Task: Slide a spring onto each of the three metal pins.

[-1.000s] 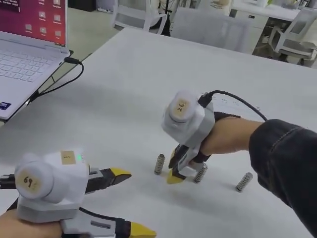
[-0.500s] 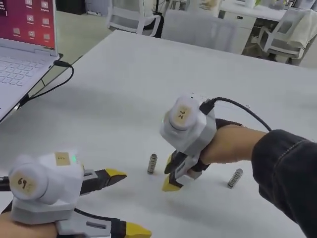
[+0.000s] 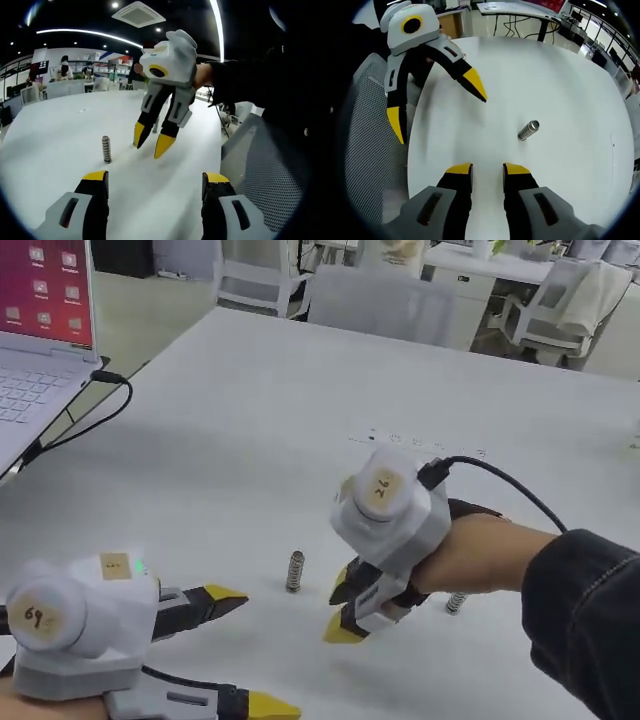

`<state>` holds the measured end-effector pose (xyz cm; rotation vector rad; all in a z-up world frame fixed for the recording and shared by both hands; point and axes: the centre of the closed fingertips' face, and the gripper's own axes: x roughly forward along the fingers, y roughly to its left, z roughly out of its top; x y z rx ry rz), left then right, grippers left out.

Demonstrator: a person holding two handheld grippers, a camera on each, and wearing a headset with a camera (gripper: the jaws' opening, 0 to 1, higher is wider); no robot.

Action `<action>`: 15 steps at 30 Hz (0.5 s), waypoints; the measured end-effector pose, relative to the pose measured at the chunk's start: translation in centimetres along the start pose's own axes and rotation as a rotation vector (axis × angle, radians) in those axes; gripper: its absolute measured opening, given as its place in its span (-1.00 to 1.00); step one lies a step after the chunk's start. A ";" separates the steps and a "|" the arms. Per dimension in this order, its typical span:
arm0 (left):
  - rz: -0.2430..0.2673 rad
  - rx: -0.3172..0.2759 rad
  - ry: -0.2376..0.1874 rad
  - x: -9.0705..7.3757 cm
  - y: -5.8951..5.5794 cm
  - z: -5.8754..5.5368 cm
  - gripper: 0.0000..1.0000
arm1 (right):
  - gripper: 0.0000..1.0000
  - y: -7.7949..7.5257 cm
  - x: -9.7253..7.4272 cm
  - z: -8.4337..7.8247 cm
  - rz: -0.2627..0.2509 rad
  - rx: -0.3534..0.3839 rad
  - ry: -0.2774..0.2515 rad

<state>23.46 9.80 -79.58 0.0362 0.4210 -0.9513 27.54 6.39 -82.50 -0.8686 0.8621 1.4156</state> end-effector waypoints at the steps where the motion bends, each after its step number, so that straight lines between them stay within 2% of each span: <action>1: -0.001 0.000 0.000 0.0 0.0 0.0 0.45 | -0.56 0.1 -0.1 -0.1 -0.003 0.003 -0.003; 15: -0.015 0.010 0.006 0.2 -0.6 0.3 0.45 | -0.55 1.6 -1.4 -1.5 -0.040 0.088 -0.102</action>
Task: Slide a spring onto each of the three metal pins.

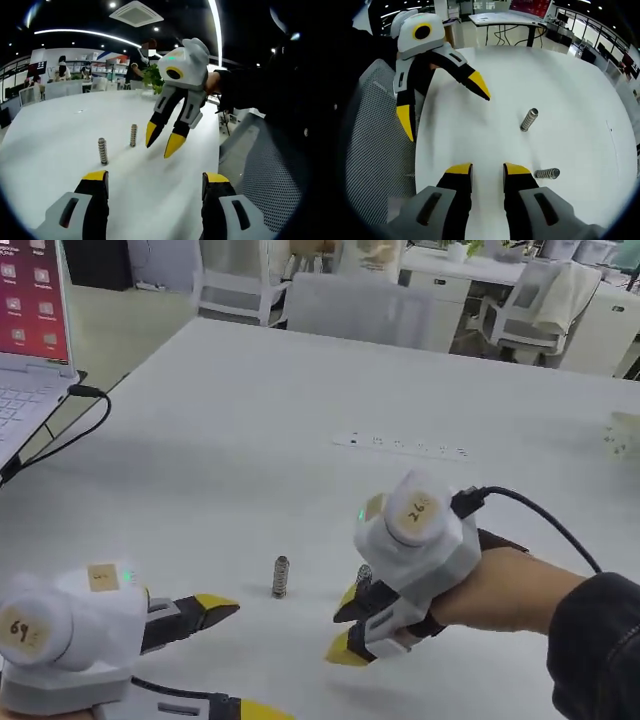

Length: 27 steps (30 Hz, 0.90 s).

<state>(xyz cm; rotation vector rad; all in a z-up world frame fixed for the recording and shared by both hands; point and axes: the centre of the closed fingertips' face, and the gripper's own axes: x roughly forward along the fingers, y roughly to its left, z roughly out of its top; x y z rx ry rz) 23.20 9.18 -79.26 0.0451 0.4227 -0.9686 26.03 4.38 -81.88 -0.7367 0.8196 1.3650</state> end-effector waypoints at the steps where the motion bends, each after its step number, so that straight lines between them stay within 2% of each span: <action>1: -0.001 0.001 0.001 0.0 -0.1 0.0 0.45 | -0.55 0.1 -0.1 -0.2 -0.002 0.005 -0.004; 8: -0.008 0.005 0.010 0.1 -0.5 0.0 0.45 | -0.51 0.7 -0.8 -1.5 -0.019 0.041 -0.036; 27: -0.013 0.003 0.006 0.3 -0.8 0.3 0.46 | -0.43 0.5 -3.3 -3.6 -0.085 0.126 -0.125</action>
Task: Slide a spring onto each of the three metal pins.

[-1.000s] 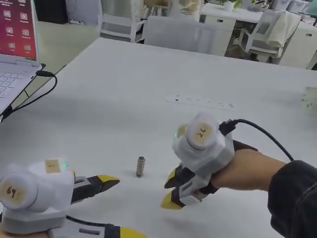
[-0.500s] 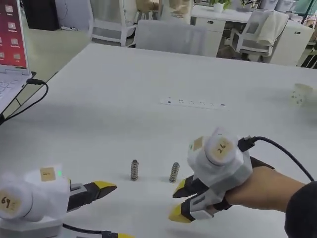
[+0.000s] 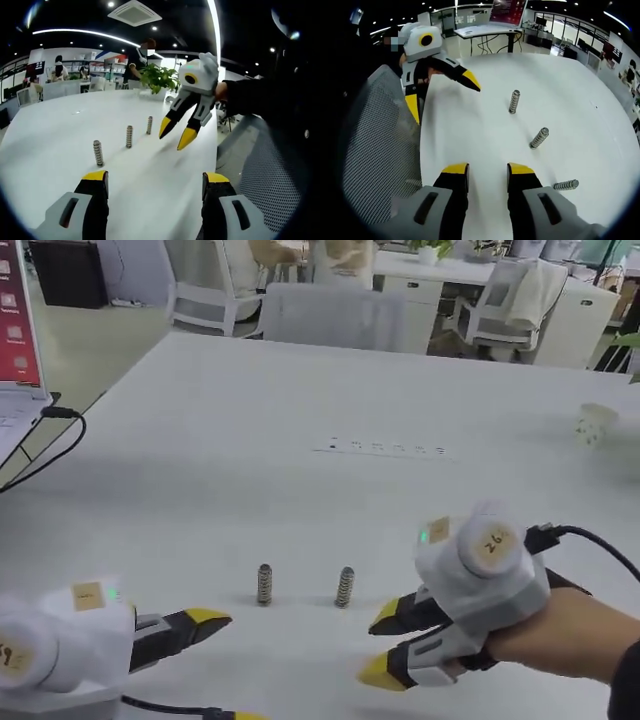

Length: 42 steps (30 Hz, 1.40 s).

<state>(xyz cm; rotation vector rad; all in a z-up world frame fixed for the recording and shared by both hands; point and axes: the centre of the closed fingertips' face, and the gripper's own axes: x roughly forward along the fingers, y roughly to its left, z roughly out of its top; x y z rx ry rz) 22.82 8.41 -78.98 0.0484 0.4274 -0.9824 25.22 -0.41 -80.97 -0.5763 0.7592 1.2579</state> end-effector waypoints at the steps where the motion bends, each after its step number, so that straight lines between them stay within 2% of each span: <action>1: 0.000 0.000 0.001 0.0 0.0 0.0 0.46 | -0.42 0.0 -0.2 -0.1 -0.005 0.004 -0.006; 9: 0.002 -0.007 -0.002 0.0 0.0 0.0 0.46 | -0.37 -0.1 -1.4 -1.0 -0.029 0.036 -0.053; 18: 0.007 -0.015 -0.008 -0.2 0.1 0.0 0.48 | -0.26 -0.7 -3.1 -1.5 -0.082 0.081 -0.136; 31: 0.008 -0.023 -0.011 -0.4 0.0 -0.1 0.52 | -0.10 -1.7 -5.3 -3.2 -0.141 0.148 -0.250; 42: 0.014 -0.030 -0.023 -0.4 0.0 0.1 0.60 | 0.23 -2.4 -6.4 -4.6 -0.200 0.180 -0.297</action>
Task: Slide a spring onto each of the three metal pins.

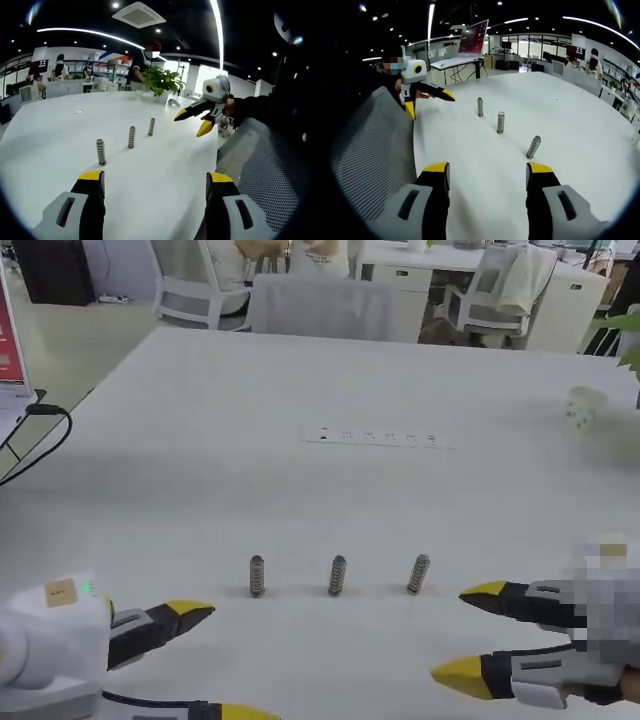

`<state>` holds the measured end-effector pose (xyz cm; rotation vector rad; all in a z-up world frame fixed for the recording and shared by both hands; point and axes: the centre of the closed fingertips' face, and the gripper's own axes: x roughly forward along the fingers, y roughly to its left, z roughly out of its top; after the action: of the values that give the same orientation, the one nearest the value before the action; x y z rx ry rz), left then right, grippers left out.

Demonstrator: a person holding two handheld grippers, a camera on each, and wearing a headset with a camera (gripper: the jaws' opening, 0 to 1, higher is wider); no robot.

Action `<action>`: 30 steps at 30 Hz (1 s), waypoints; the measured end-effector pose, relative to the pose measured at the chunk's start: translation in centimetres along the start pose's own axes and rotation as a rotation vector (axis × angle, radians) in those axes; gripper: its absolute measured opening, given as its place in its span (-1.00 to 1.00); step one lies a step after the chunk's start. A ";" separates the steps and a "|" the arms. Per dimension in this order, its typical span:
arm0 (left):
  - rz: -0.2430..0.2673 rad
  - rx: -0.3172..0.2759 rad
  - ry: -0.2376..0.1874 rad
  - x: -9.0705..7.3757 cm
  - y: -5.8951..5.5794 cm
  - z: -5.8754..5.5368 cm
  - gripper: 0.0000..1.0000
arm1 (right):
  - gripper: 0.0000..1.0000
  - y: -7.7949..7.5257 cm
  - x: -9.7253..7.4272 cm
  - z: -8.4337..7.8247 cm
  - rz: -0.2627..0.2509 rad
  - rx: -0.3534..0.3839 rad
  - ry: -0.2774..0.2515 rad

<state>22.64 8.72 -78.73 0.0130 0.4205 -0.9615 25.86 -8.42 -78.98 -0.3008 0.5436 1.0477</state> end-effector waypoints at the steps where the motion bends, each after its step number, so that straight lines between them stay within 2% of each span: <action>1: 0.001 0.000 0.001 0.0 0.0 0.0 0.61 | 0.25 -0.2 -0.1 -0.1 -0.008 0.001 -0.003; 11: 0.015 -0.029 -0.006 0.1 0.3 0.0 0.81 | 0.63 -0.9 -0.6 -0.7 -0.065 0.028 -0.027; 15: 0.030 -0.039 -0.021 0.2 0.6 0.2 0.93 | 0.77 -1.3 -0.8 -0.5 -0.088 0.050 -0.056; 20: 0.036 -0.028 -0.037 0.2 1.0 0.3 0.96 | 0.99 -1.6 -0.7 -0.4 -0.099 0.073 -0.088; 24: 0.037 -0.018 -0.056 0.2 1.1 0.3 0.96 | 0.99 -1.4 -0.5 -0.5 -0.094 0.072 -0.092; 30: 0.043 -0.026 -0.049 0.3 1.6 -0.2 0.97 | 0.99 -1.4 -0.4 -0.6 -0.088 0.075 -0.105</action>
<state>24.03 9.42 -79.28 -0.0251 0.3860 -0.9125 26.75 -9.62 -79.30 -0.2006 0.4697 0.9500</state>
